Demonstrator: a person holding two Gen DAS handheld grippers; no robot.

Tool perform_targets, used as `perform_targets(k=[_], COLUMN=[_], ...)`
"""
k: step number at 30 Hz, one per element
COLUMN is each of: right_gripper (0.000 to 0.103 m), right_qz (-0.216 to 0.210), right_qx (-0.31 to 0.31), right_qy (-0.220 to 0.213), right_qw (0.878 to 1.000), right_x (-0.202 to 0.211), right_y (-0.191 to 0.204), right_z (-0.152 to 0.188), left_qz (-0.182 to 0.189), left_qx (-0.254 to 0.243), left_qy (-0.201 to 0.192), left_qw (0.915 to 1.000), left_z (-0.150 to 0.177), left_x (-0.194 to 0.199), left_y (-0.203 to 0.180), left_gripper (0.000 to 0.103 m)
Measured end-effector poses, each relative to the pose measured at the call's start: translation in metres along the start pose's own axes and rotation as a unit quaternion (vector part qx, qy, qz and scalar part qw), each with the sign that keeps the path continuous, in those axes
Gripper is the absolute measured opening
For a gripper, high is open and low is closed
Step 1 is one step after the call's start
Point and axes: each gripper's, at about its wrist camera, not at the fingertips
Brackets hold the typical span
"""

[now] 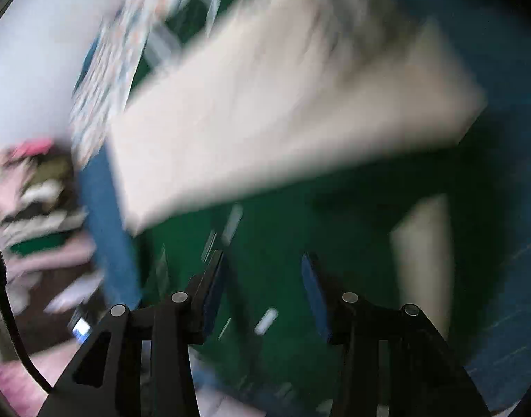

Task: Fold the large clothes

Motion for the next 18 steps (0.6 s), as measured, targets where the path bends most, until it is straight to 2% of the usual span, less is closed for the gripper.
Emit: perform_targets(k=[2,5,6,7,8,12,15,17,18], right_gripper=[0.047,0.047,0.042,0.018,0.007,0.005,0.005,0.006,0.015], right_qz=[-0.02,-0.027,-0.022,-0.024,-0.02,-0.006,0.035,0.046,0.053], right_qx=[-0.003,-0.006,-0.003,-0.001,0.005,0.035,0.055,0.046,0.035], right_qy=[0.059,0.088,0.089,0.078,0.07,0.019,-0.012,0.015,0.032], right_qw=[0.998,0.996,0.996,0.997,0.997,0.999,0.998,0.998,0.997], right_x=[-0.055,-0.108,-0.116,-0.118,-0.115,-0.061,-0.038,-0.046,-0.049], right_y=[0.0,0.004,0.006,0.009,0.012,0.023,0.022,0.015,0.001], right_z=[0.016,0.025,0.026,0.03,0.031,0.048,0.045,0.037,0.035], left_qz=[-0.012,-0.015,-0.016,-0.017,-0.017,0.001,0.01,0.01,0.011], left_qx=[-0.002,0.009,0.01,0.013,0.016,0.032,0.02,0.011,0.01], left_qy=[0.016,0.052,0.058,0.065,0.07,0.071,0.06,0.06,0.063], left_qw=[0.9998,0.9985,0.9981,0.9976,0.9973,0.997,0.998,0.9981,0.9979], left_z=[0.025,0.056,0.059,0.065,0.069,0.076,0.075,0.075,0.073], left_x=[0.005,0.003,0.001,0.001,0.001,0.013,0.022,0.02,0.017], left_y=[-0.001,-0.001,0.0,-0.001,0.0,0.006,0.004,0.001,0.002], left_gripper=[0.103,0.103,0.103,0.103,0.103,0.103,0.103,0.103,0.103])
Point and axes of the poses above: each gripper's, at about its wrist camera, not at the fingertips, and x roughly against the way its jaws point, y to its left, z to its underside, and after that the axes turned 7 degrees about -x, right-handed
